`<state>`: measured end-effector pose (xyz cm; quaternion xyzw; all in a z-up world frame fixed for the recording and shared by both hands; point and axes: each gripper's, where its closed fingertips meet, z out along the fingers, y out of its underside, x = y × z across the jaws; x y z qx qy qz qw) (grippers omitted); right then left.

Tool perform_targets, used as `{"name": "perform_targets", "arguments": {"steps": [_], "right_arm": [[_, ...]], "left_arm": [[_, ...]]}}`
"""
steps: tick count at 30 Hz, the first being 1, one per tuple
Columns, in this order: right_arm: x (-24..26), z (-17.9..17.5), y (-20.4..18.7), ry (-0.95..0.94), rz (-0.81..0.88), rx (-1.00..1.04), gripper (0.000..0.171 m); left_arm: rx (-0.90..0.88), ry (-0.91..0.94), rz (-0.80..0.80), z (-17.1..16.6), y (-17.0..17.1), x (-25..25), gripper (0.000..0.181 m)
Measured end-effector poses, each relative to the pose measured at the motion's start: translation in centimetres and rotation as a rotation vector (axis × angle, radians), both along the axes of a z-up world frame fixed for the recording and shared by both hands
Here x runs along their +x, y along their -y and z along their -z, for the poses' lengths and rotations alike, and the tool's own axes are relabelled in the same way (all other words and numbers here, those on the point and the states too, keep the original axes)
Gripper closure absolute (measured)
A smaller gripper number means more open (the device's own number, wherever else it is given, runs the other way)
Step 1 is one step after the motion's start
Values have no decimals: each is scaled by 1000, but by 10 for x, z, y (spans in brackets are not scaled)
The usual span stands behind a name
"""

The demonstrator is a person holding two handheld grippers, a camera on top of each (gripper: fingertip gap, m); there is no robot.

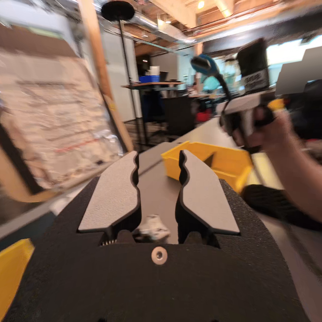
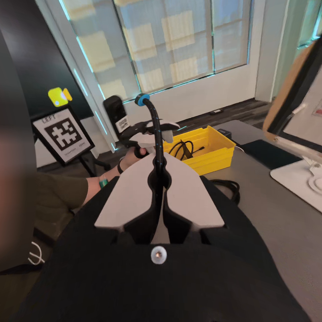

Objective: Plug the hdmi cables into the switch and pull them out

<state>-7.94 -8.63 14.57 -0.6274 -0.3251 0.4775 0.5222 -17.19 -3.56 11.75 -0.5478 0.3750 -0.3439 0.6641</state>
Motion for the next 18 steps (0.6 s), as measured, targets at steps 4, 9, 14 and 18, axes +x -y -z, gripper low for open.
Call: {"name": "perform_targets", "arguments": {"steps": [4, 9, 14, 18], "right_arm": [[19, 15, -18, 52, 87, -102, 170], [10, 46, -28, 166, 93, -198, 170], [-5, 62, -24, 213, 34, -258, 170], [-18, 64, -13, 196, -48, -314, 170]], "left_arm": [[328, -134, -274, -8, -9, -12, 132], [554, -263, -412, -3, -3, -2, 143], [586, -420, -459, 25, -21, 6, 138], [608, -461, -473, 35, -28, 8, 138]]}}
